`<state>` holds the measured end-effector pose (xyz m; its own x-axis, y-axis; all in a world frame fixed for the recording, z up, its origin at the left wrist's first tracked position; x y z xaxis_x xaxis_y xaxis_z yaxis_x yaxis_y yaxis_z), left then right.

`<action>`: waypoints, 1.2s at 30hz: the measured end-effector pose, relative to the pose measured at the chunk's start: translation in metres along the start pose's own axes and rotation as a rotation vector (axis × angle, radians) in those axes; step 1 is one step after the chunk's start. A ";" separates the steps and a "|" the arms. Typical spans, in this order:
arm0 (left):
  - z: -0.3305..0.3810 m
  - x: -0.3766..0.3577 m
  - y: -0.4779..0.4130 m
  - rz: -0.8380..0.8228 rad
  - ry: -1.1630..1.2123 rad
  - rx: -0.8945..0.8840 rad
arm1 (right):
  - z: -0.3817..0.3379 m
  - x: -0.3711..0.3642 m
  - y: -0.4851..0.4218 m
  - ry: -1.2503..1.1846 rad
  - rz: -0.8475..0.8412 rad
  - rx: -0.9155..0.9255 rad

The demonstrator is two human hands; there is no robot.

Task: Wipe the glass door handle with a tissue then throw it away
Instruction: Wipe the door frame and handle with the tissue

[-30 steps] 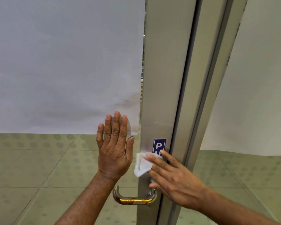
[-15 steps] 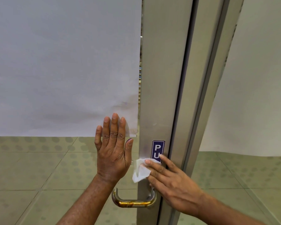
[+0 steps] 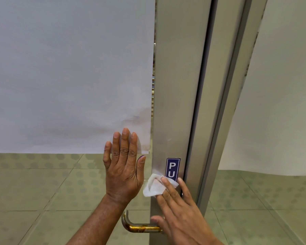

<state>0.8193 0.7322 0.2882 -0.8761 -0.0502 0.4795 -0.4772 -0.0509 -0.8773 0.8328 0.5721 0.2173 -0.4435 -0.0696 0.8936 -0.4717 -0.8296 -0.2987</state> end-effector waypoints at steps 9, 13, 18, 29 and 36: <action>0.002 0.002 0.000 0.029 0.003 -0.002 | -0.033 0.009 -0.008 -0.232 -0.013 -0.308; 0.002 0.003 0.000 0.025 0.010 -0.012 | -0.044 0.001 -0.004 -0.275 -0.041 -0.401; 0.002 0.002 0.000 0.016 -0.003 -0.003 | -0.028 0.027 0.006 -0.354 0.452 -0.407; 0.001 0.001 0.000 0.025 -0.003 -0.004 | -0.012 0.011 -0.006 -0.504 0.393 -0.606; 0.000 0.000 0.001 0.023 -0.006 -0.002 | -0.002 0.023 -0.008 -0.780 0.517 -0.632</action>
<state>0.8186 0.7318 0.2877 -0.8864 -0.0571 0.4593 -0.4571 -0.0478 -0.8881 0.8253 0.5782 0.2397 -0.2045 -0.8341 0.5123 -0.7689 -0.1870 -0.6115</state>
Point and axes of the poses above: each hand's wrist, its own y-axis away from the middle knuckle, its own x-axis out of the back of the hand, z = x × y, the point moved 6 cm from there along -y, towards the middle knuckle, and after that the axes turned 12 degrees about -z, right-handed, at the moved point
